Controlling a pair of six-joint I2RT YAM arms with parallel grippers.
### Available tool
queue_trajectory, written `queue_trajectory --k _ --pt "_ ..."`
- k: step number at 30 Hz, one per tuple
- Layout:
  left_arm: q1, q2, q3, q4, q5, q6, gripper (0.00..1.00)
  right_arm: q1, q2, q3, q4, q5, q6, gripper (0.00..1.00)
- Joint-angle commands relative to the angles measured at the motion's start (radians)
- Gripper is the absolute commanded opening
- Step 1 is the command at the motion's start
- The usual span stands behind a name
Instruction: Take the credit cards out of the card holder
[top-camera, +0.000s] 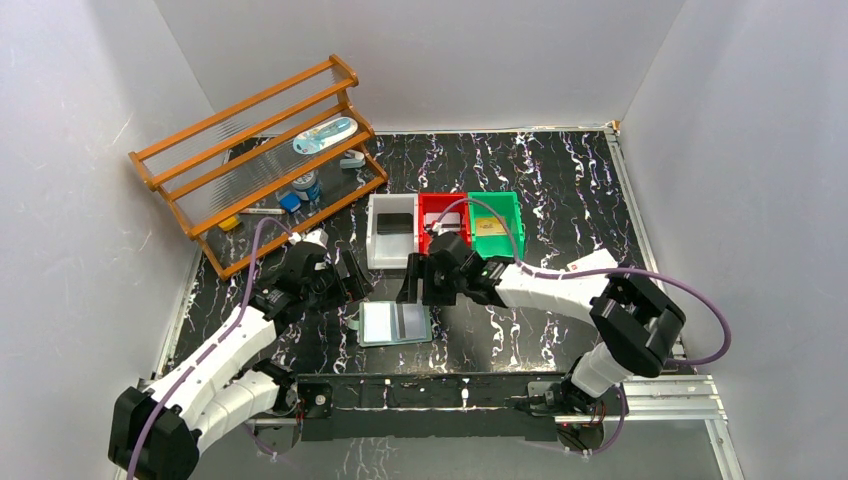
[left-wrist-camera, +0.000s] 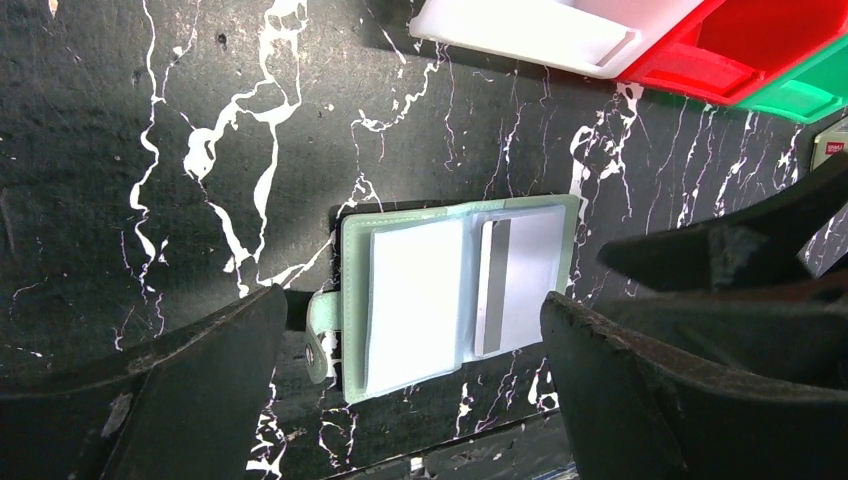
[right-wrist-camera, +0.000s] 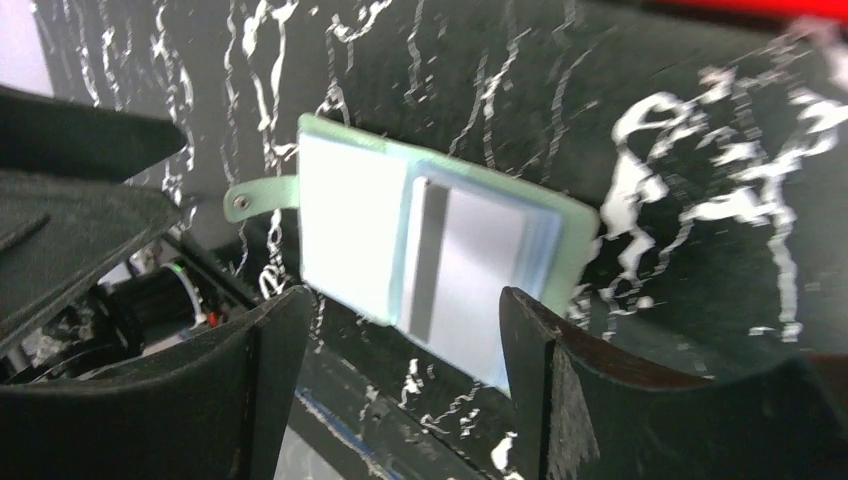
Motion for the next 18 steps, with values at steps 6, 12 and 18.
queue_trajectory --k 6,12,18 --pt "0.003 -0.059 0.009 0.009 0.054 0.007 0.98 0.059 -0.009 -0.028 0.121 -0.011 0.106 0.69" --pt "0.003 -0.097 -0.008 0.032 0.1 0.028 0.94 0.061 0.028 -0.017 0.113 -0.016 0.12 0.6" --pt "0.002 -0.08 -0.022 0.097 0.19 0.037 0.87 0.066 0.064 -0.004 0.011 0.018 0.142 0.6"
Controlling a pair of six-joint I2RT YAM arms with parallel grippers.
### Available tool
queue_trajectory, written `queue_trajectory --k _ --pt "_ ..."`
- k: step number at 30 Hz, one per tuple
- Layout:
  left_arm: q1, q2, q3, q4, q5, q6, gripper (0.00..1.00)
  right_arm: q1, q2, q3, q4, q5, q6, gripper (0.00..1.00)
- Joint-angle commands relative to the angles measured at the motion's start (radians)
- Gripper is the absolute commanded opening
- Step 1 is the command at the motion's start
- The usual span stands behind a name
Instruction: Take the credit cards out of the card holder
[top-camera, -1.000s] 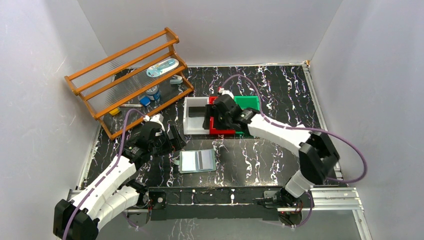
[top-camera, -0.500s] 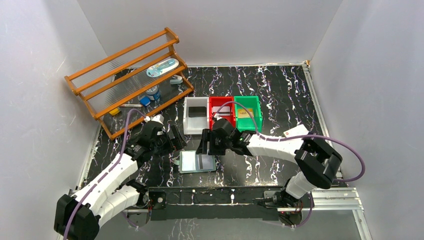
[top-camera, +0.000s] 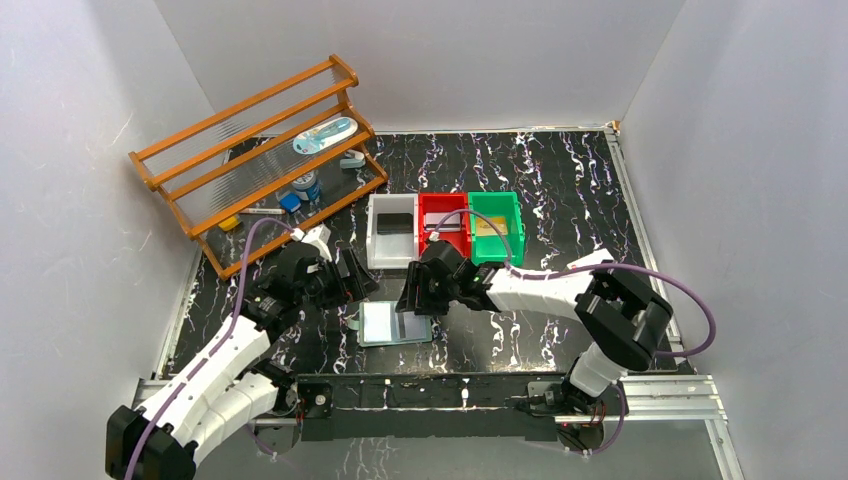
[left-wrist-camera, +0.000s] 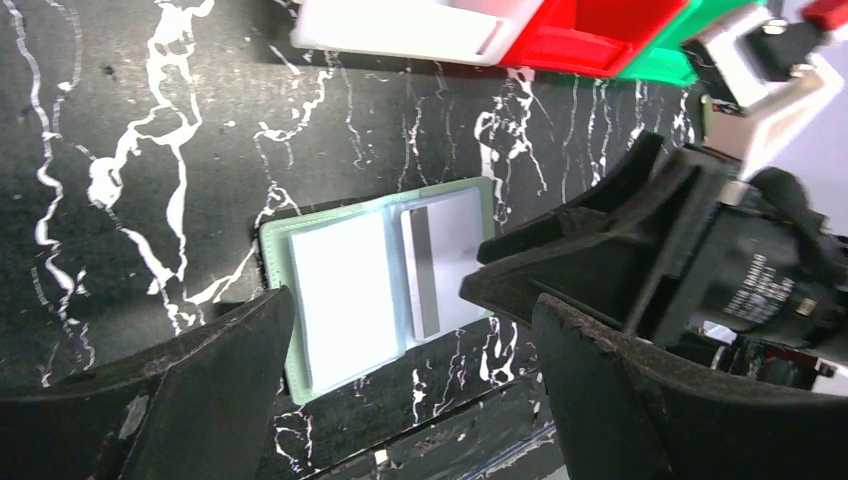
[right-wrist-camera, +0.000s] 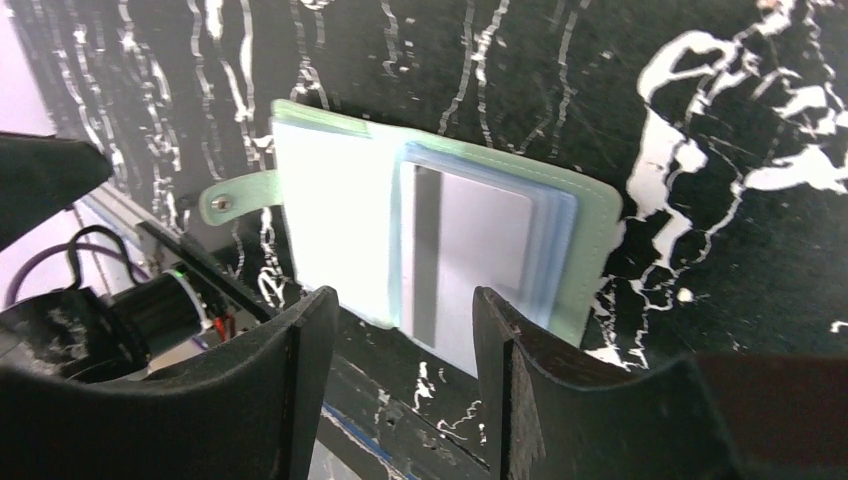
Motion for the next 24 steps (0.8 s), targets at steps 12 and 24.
queue_trajectory --k 12,24 --pt "0.002 0.093 -0.067 0.186 0.261 0.025 0.77 0.029 0.078 0.057 -0.15 0.09 0.004 0.58" --pt "0.001 0.213 -0.148 0.309 0.356 -0.051 0.55 0.028 0.104 -0.014 -0.083 0.064 0.076 0.47"
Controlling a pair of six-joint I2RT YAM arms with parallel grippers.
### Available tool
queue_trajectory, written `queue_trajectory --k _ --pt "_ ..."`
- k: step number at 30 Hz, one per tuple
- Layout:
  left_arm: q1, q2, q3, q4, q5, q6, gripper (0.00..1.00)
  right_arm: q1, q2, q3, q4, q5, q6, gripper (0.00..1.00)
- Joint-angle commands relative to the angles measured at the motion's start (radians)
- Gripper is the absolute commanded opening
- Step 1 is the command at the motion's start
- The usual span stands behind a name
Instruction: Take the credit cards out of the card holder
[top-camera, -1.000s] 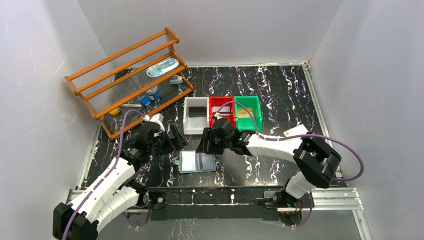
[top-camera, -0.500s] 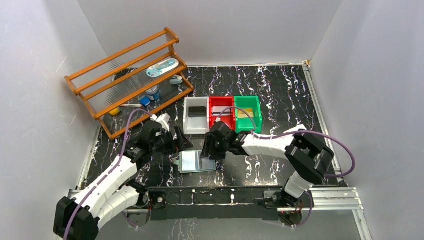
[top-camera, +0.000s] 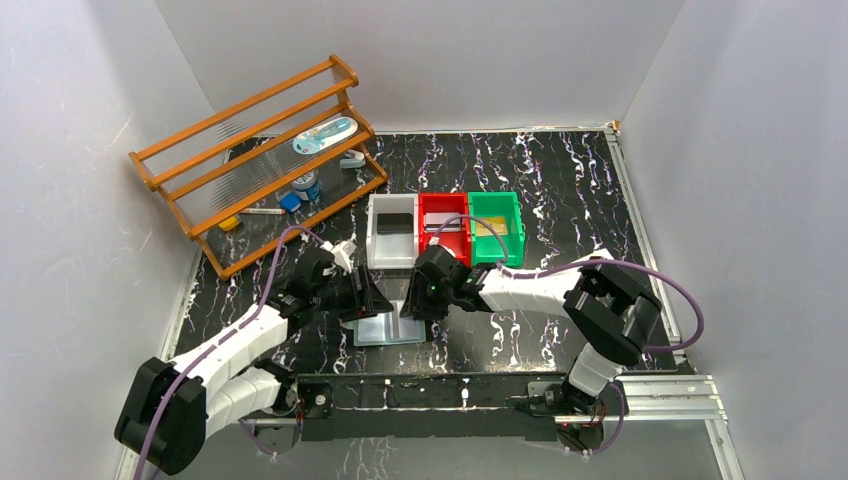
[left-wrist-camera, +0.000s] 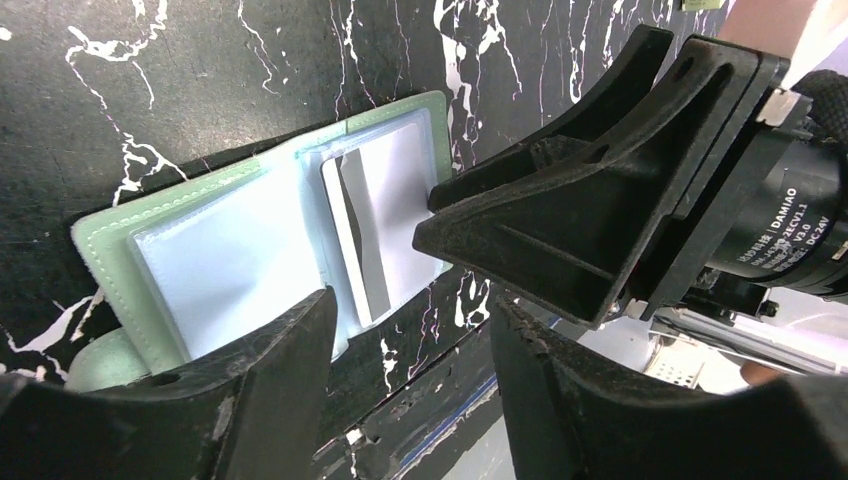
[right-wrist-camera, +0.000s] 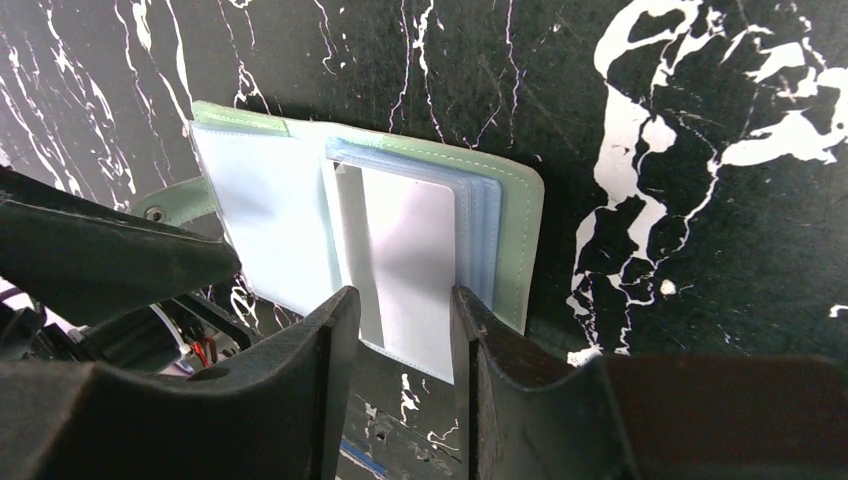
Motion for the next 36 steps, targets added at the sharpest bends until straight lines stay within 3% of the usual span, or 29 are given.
queue_trajectory --k 1,11,19,24,32,36 --pt "0.001 0.028 -0.023 0.052 0.054 -0.04 0.54 0.004 0.042 -0.048 -0.002 0.004 0.032 0.46" --pt "-0.003 0.202 -0.038 0.053 -0.006 -0.036 0.36 0.005 0.06 -0.056 0.003 -0.003 0.051 0.46" --pt "-0.005 0.251 -0.062 0.114 -0.012 -0.046 0.26 0.005 0.073 -0.052 0.012 -0.015 0.048 0.46" --pt "-0.005 0.254 -0.109 0.23 0.022 -0.104 0.14 0.004 0.076 -0.052 0.018 -0.026 0.047 0.46" --pt "-0.004 0.199 -0.113 0.225 0.017 -0.106 0.0 0.004 0.07 -0.055 0.017 -0.022 0.048 0.46" --pt "-0.004 0.164 -0.101 0.184 0.007 -0.087 0.0 0.003 0.07 -0.054 0.006 -0.015 0.048 0.46"
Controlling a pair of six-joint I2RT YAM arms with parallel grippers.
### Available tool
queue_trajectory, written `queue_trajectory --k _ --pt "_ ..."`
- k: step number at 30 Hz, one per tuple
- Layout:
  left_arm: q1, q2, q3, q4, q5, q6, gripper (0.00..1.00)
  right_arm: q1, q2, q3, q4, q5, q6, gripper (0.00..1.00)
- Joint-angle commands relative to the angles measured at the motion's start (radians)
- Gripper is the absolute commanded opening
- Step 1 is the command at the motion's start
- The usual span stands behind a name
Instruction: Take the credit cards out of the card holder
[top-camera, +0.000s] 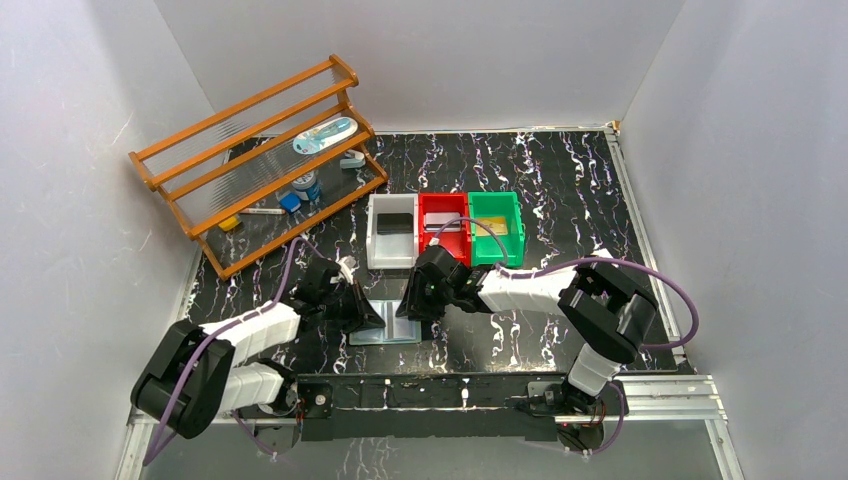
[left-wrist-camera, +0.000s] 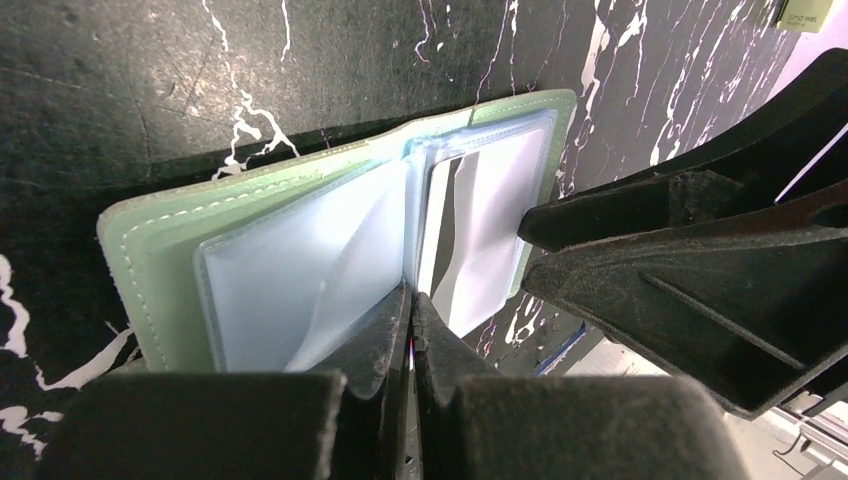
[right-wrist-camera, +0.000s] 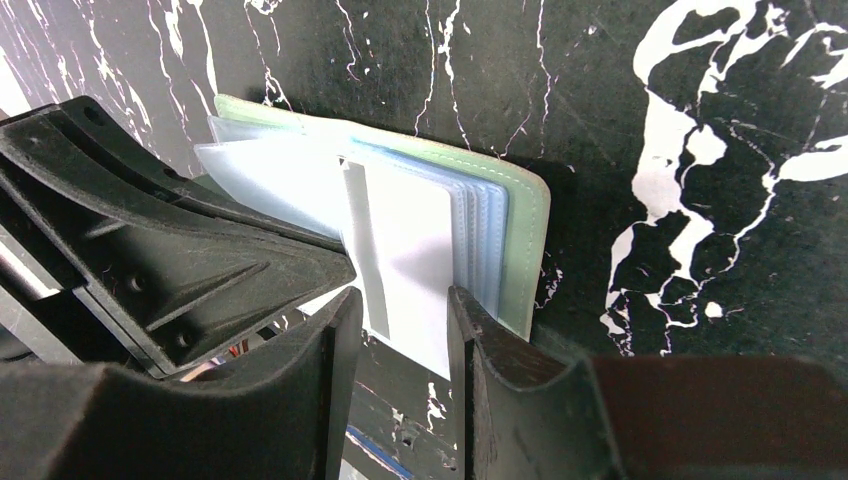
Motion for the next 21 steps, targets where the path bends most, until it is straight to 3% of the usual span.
queue_trajectory --k 1,6,9,12,17,21 --pt "-0.011 -0.048 0.017 -0.032 -0.024 0.023 0.0 0.009 0.05 -0.026 -0.092 0.033 -0.01 0.46" --pt "-0.011 -0.093 0.055 -0.144 -0.087 0.069 0.0 0.009 0.053 -0.02 -0.101 0.038 -0.014 0.48" --pt "-0.01 -0.114 0.06 -0.143 -0.081 0.06 0.23 0.009 0.059 -0.014 -0.104 0.038 -0.017 0.48" --pt "-0.01 -0.123 0.053 -0.082 -0.032 0.037 0.32 0.009 0.063 -0.012 -0.103 0.035 -0.016 0.48" --pt "-0.01 -0.071 0.037 0.002 0.028 0.013 0.32 0.009 0.068 -0.012 -0.105 0.033 -0.012 0.48" --pt "-0.011 -0.024 0.02 0.016 0.023 0.003 0.25 0.009 0.07 -0.012 -0.106 0.03 -0.012 0.48"
